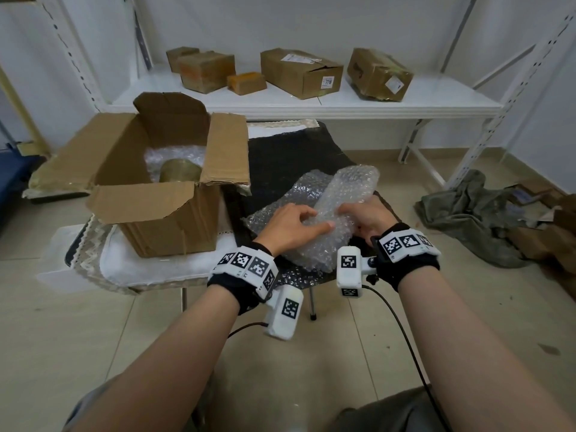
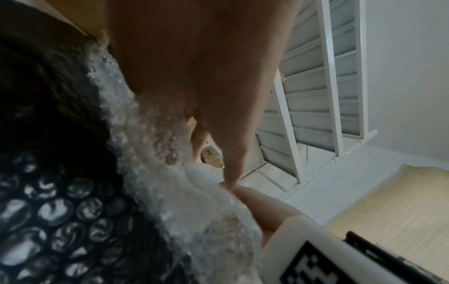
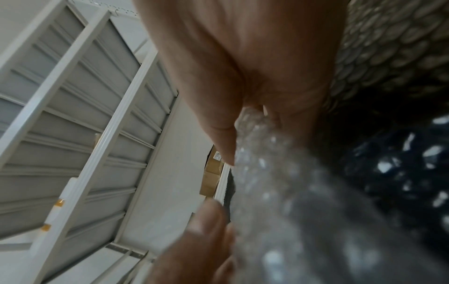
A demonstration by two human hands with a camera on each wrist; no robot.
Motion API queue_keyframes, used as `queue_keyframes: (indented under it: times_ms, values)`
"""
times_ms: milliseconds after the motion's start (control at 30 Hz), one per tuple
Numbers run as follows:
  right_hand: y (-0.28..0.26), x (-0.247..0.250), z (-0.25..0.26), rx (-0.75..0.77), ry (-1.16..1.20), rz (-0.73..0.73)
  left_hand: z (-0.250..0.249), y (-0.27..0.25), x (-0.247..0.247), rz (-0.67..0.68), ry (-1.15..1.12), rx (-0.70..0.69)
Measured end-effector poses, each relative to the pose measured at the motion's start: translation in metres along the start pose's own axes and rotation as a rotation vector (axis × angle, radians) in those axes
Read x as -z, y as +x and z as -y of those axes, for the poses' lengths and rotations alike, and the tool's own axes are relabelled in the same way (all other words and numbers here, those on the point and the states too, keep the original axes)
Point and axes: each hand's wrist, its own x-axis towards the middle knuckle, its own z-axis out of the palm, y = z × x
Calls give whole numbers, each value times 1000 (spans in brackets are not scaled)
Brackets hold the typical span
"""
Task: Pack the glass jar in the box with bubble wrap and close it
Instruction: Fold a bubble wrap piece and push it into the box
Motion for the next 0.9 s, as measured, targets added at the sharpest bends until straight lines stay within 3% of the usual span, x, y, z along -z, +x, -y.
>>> queue_keyframes:
  times_ms: [100,200,333,400,533,633,733,800,900]
  values:
    - [-4,-2,4,-4,33,-1,-4,0,0,-4,-106,37]
    - [-8,-2,7,-28,67,26,-5,0,3,-29,-419,148]
    - [-14,-2,11,-39,84,56,-6,-1,7,73,-835,265]
    - [-17,-1,11,-43,71,81,-7,-1,5,109,-905,279]
    - [-18,-1,9,-36,-19,82,-4,1,-2,100,-668,229]
    - [-15,-1,8,-16,-89,61,-2,5,-6,-9,-298,105]
    - [-10,0,8,15,-129,73,-11,1,-7,-86,-116,-54]
    - [-7,0,9,30,-147,87,-18,-2,-8,-35,-79,-84]
    - [-21,-3,17,-8,-89,101,-26,-4,-8,47,-64,-8]
